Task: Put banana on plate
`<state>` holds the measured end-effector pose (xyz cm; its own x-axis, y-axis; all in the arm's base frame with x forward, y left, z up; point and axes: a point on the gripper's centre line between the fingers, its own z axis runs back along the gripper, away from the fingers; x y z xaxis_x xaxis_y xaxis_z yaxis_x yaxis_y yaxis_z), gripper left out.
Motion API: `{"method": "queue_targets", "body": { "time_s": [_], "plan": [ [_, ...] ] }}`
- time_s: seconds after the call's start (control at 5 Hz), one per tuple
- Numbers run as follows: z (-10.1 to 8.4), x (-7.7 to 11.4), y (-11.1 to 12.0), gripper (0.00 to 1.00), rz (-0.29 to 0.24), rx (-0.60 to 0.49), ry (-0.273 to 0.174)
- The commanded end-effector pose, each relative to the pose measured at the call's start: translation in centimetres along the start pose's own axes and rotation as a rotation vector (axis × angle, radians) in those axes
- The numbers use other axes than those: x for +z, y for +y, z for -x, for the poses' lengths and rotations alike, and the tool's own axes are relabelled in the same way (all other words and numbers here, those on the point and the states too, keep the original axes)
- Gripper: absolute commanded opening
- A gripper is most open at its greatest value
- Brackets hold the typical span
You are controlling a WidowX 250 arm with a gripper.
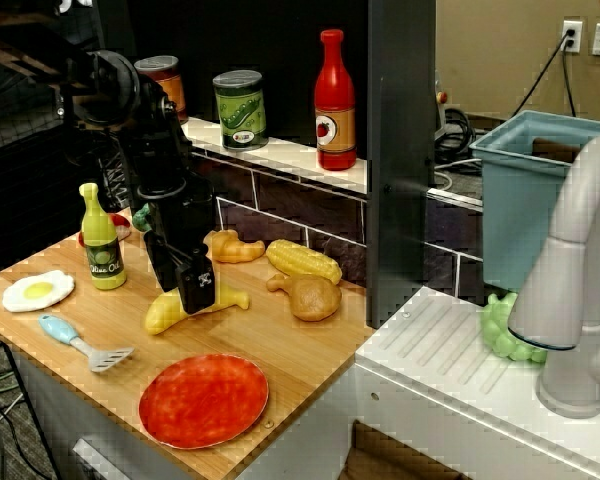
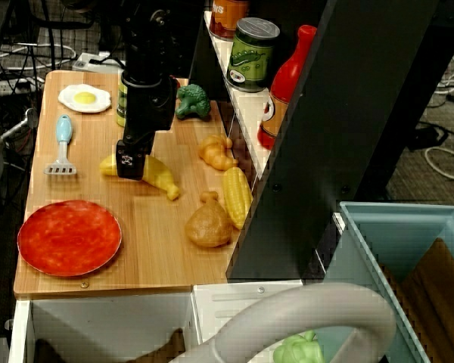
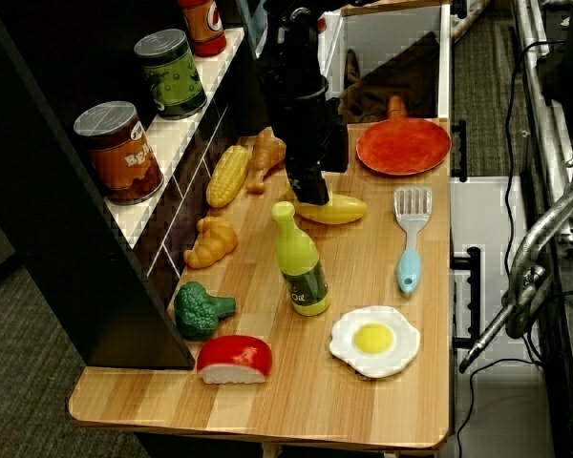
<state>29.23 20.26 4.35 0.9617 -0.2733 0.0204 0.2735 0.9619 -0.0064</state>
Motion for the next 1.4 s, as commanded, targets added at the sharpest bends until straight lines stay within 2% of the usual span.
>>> {"method": "queue_targets", "body": {
  "time_s": [0.0, 0.2, 0.4, 0.6, 0.8, 1.0, 1.2],
  "plan": [
    [-0.8, -0.3, 0.8, 1.00, -0.077, 0.015, -0.015],
    [-0.6, -1.1, 0.9, 1.00, -0.097, 0.040, -0.022],
    [-0.3, -1.9, 0.8, 0.00, -0.112, 0.056, -0.024],
    [-0.1, -1.5, 0.7, 0.00, -0.097, 0.065, -0.023],
    [-0.5, 0.8, 0.4, 0.00, -0.028, 0.082, 0.012],
    [0.1, 5.7, -0.9, 0.00, 0.088, 0.065, -0.017],
    [2.4, 8.7, -2.4, 0.00, 0.137, 0.008, -0.023]
  ]
}}
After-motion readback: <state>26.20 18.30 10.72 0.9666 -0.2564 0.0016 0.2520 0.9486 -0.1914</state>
